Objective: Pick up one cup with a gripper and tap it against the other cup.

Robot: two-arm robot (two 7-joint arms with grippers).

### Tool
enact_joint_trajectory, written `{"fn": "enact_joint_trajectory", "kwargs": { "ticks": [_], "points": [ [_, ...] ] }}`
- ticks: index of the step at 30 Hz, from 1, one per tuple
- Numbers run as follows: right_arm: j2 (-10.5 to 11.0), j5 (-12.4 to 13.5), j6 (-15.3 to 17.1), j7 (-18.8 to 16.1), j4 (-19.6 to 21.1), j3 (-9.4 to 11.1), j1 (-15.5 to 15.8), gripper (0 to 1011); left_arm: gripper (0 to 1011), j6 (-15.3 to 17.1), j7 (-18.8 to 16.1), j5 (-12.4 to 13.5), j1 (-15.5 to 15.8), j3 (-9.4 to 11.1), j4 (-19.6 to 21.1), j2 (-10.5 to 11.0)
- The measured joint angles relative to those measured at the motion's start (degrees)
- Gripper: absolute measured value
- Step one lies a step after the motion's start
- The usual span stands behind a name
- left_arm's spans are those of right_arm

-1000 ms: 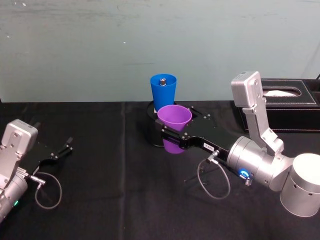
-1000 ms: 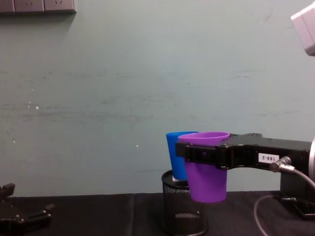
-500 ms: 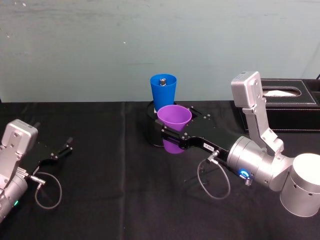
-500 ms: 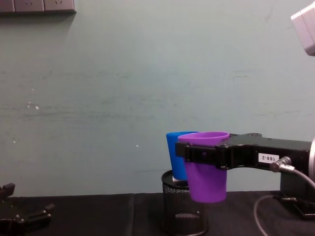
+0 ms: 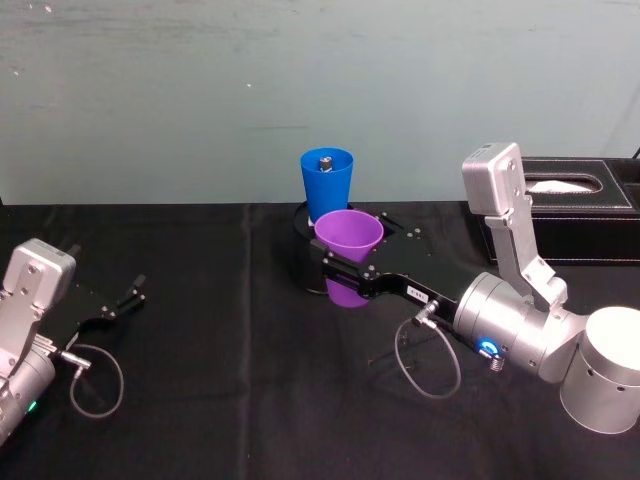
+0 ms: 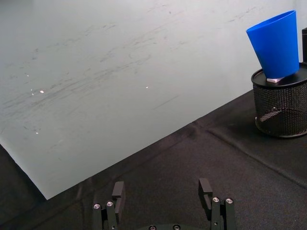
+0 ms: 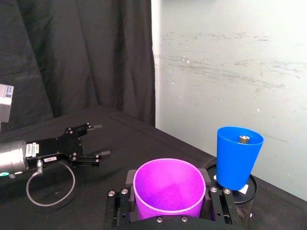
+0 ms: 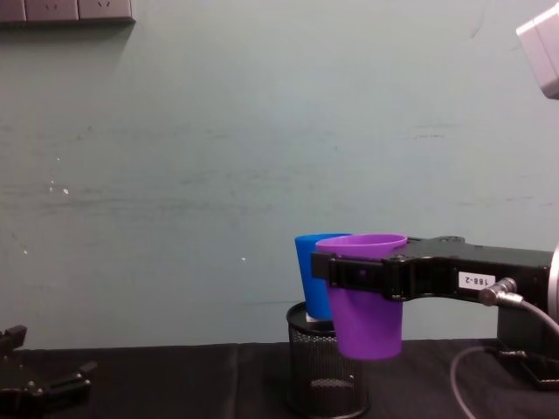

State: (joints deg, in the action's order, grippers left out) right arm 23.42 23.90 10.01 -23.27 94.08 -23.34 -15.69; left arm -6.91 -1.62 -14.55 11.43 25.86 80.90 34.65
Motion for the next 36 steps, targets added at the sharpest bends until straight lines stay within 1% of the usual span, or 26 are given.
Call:
{"fn": "enact_joint_trajectory", "kwargs": {
  "ticks": [36],
  "points": [
    [0.0, 0.0, 0.01, 0.0, 0.0, 0.0, 0.0, 762, 1000, 0.0, 0.0, 0.0, 0.0, 0.0, 0.0, 0.0]
  ]
}}
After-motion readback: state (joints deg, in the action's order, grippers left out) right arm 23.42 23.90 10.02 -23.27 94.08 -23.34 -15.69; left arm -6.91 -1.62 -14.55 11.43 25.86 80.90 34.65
